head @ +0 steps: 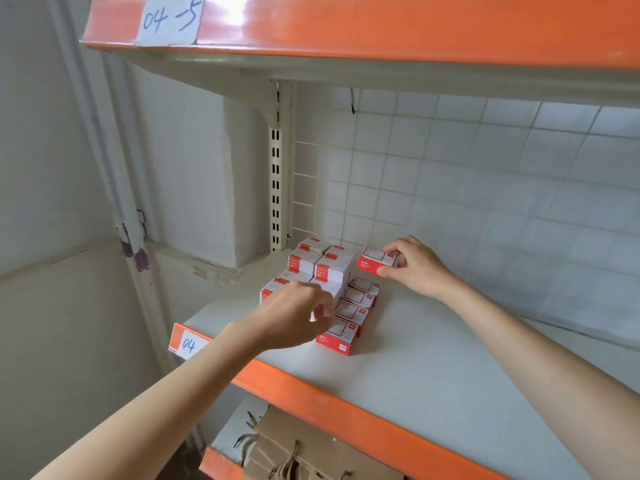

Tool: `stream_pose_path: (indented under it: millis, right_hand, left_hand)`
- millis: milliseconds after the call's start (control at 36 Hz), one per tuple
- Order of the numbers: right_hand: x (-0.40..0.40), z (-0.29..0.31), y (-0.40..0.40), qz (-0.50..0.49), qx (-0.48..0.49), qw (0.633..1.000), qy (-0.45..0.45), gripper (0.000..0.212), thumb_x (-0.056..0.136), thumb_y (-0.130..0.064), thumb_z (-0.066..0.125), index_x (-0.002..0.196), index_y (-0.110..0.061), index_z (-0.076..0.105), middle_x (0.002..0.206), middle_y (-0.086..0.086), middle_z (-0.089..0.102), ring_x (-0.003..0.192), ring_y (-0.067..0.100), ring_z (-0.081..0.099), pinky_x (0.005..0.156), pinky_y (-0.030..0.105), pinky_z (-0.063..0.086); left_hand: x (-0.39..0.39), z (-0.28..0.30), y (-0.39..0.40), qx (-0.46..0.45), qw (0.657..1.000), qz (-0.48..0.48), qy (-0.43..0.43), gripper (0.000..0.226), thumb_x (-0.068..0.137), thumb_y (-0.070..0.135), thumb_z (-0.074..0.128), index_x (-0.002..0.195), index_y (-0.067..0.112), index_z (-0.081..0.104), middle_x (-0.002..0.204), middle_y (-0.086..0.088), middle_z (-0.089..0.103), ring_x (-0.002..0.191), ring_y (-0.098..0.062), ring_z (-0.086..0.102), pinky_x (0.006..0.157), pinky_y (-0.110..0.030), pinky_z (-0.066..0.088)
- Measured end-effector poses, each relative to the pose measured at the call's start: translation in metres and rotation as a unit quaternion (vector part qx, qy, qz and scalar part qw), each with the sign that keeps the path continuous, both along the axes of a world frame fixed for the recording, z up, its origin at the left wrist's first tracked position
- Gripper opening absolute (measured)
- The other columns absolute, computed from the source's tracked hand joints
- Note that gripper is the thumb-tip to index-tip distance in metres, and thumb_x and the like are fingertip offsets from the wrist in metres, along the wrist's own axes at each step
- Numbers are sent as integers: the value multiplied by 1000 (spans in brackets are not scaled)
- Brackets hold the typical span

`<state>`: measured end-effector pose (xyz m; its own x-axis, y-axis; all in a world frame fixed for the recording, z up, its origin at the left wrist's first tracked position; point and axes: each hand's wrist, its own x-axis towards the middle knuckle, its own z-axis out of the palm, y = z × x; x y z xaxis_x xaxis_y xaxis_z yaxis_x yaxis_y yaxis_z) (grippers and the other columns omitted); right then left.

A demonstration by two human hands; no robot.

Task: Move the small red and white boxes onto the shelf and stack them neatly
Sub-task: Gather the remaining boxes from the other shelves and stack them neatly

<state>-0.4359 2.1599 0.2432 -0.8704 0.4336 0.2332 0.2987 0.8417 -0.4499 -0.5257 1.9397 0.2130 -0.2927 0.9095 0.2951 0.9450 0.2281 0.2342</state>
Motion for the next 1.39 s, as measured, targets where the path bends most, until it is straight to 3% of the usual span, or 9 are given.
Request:
stream_pose_path:
  millis: [278, 528, 667, 944, 1139, 1389]
  right_hand:
    - [-16, -37, -2, -6, 4, 998, -64, 44, 84, -23, 68, 121, -5, 53, 121, 11, 44, 112, 24, 49, 85, 22, 33]
    - [-6, -38, 7, -1, -22, 997, -79, 55, 84, -28, 67, 132, -8, 47, 129, 13, 44, 115, 26, 51, 94, 25, 36]
    - [30, -36, 17, 12, 2, 997, -82, 51, 86, -20, 64, 132, -8, 47, 128, 12, 48, 113, 23, 53, 92, 21, 36]
    - [163, -23, 49, 37, 124, 977, -168, 43, 93, -25, 50, 134, -15, 43, 133, 3, 45, 121, 19, 48, 100, 29, 38]
    - [298, -24, 92, -52, 93, 981, -164, 41, 94, -26, 49, 134, -18, 43, 131, -2, 45, 119, 16, 48, 99, 31, 40]
    - [491, -45, 126, -205, 40, 962, -178, 41, 93, -23, 50, 133, -12, 45, 129, 4, 48, 117, 18, 49, 98, 27, 39]
  left_hand:
    - [11, 2, 10, -7, 1000, -2, -6, 12, 89, 25, 57, 87, 17, 66, 82, 6, 60, 68, -7, 48, 67, -28, 47]
    - [28, 4, 11, -24, 1000, -2, 1, 14, 90, 25, 58, 90, 15, 67, 89, 2, 65, 74, -8, 53, 68, -26, 47]
    - [44, 7, 24, -37, 999, -8, 2, 10, 88, 23, 61, 91, 18, 69, 91, 4, 67, 73, -7, 53, 67, -23, 44]
    - [128, 13, 88, -92, 994, -59, 20, 18, 90, 33, 58, 99, 19, 66, 94, 2, 67, 86, -16, 61, 72, -28, 48]
    - [224, 14, 161, -90, 983, -148, 54, 19, 92, 36, 54, 101, 23, 64, 99, 4, 63, 87, -13, 56, 68, -25, 38]
    - [371, 7, 259, -68, 958, -274, 57, 22, 92, 37, 52, 105, 22, 63, 106, 3, 60, 95, -14, 56, 72, -25, 39]
